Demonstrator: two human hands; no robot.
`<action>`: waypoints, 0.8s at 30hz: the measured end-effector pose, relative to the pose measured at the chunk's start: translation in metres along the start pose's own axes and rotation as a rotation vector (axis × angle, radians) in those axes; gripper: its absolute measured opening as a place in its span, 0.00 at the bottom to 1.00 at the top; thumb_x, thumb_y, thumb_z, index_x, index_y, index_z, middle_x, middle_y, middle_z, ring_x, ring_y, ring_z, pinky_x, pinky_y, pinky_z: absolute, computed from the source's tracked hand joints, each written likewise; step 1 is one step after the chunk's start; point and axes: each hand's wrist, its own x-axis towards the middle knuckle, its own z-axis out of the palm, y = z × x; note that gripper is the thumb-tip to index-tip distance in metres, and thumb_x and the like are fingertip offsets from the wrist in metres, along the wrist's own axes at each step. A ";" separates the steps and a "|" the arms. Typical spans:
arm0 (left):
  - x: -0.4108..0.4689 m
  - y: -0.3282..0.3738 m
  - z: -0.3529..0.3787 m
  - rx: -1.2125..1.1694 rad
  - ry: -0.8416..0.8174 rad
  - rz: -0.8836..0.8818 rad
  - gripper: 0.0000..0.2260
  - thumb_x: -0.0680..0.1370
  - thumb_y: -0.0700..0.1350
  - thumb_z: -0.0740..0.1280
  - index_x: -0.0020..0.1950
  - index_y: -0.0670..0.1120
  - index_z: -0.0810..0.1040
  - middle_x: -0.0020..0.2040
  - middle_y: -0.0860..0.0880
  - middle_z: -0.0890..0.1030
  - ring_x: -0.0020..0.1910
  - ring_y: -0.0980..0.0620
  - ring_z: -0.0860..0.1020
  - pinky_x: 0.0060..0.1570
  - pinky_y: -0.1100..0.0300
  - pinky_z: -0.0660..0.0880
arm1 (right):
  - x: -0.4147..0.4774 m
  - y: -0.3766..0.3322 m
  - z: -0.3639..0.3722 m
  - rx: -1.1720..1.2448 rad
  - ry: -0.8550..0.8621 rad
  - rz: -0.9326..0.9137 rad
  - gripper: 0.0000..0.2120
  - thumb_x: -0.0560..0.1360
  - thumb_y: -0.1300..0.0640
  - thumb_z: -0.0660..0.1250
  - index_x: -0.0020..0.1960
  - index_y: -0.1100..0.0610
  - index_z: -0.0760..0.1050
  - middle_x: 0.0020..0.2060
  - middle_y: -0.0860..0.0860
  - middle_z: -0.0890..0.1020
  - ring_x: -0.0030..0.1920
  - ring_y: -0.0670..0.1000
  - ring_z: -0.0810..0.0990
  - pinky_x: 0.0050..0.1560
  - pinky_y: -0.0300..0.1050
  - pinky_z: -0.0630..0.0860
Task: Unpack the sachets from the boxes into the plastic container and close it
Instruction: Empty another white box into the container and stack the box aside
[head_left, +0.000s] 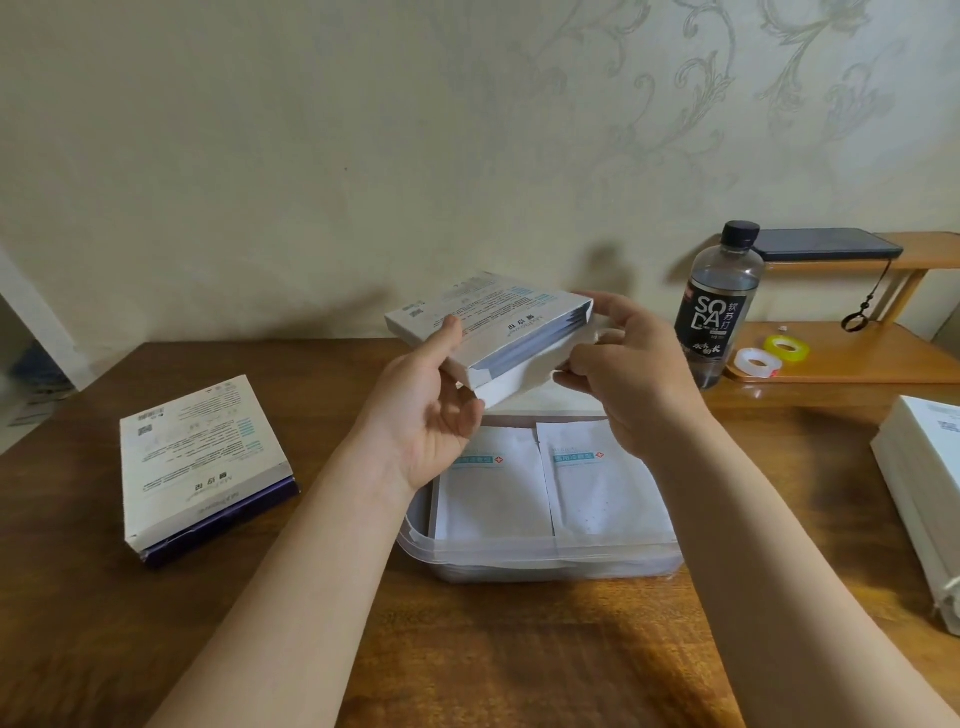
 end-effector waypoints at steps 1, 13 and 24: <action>0.001 0.001 -0.001 -0.034 -0.006 -0.009 0.16 0.81 0.51 0.67 0.65 0.44 0.79 0.59 0.47 0.76 0.43 0.53 0.76 0.19 0.66 0.74 | 0.000 0.002 0.000 -0.128 0.031 -0.063 0.30 0.69 0.77 0.61 0.63 0.51 0.77 0.49 0.56 0.83 0.48 0.56 0.84 0.48 0.52 0.84; -0.004 0.006 0.006 -0.234 -0.033 -0.044 0.11 0.84 0.41 0.63 0.63 0.38 0.78 0.53 0.41 0.86 0.47 0.47 0.85 0.27 0.57 0.81 | -0.001 -0.005 -0.007 -0.328 0.031 -0.282 0.08 0.76 0.54 0.67 0.52 0.52 0.83 0.44 0.46 0.85 0.46 0.46 0.82 0.49 0.45 0.78; -0.001 0.010 0.005 -0.243 -0.002 -0.095 0.18 0.83 0.40 0.65 0.73 0.38 0.74 0.47 0.40 0.85 0.53 0.51 0.76 0.24 0.58 0.80 | 0.001 -0.008 -0.011 -0.052 0.182 -0.194 0.08 0.76 0.53 0.73 0.51 0.50 0.74 0.44 0.55 0.82 0.47 0.56 0.83 0.43 0.50 0.83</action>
